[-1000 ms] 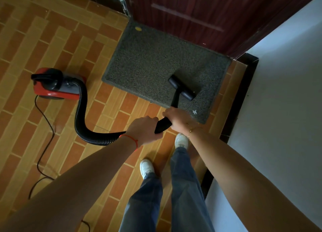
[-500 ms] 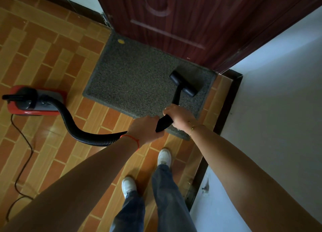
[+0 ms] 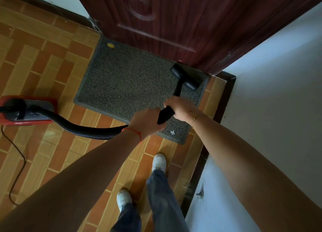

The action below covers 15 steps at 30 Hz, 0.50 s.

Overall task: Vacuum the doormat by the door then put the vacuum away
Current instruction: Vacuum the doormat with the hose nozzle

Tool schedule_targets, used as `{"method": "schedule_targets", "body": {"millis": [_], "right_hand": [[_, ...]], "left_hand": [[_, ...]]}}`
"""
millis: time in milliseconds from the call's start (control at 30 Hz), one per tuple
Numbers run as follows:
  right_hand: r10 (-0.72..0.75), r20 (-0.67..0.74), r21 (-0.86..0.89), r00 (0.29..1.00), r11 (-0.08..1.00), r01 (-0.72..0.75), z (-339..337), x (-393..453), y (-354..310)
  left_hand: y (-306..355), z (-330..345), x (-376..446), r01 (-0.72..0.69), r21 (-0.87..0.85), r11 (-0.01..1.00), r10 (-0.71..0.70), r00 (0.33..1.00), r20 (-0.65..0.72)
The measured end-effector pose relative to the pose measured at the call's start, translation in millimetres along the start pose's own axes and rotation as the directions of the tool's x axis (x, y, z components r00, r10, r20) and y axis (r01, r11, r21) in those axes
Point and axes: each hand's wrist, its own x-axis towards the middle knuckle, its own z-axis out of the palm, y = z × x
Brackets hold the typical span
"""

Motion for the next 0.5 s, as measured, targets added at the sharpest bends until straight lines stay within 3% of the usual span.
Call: {"method": "schedule_targets", "body": {"millis": [500], "right_hand": [[-0.03, -0.002, -0.001, 1.0, 1.0, 0.03, 41, -30, -81]], "left_hand": [[-36, 18, -83, 0.022, 0.007, 1.0, -0.022, 0.996, 0.091]]}}
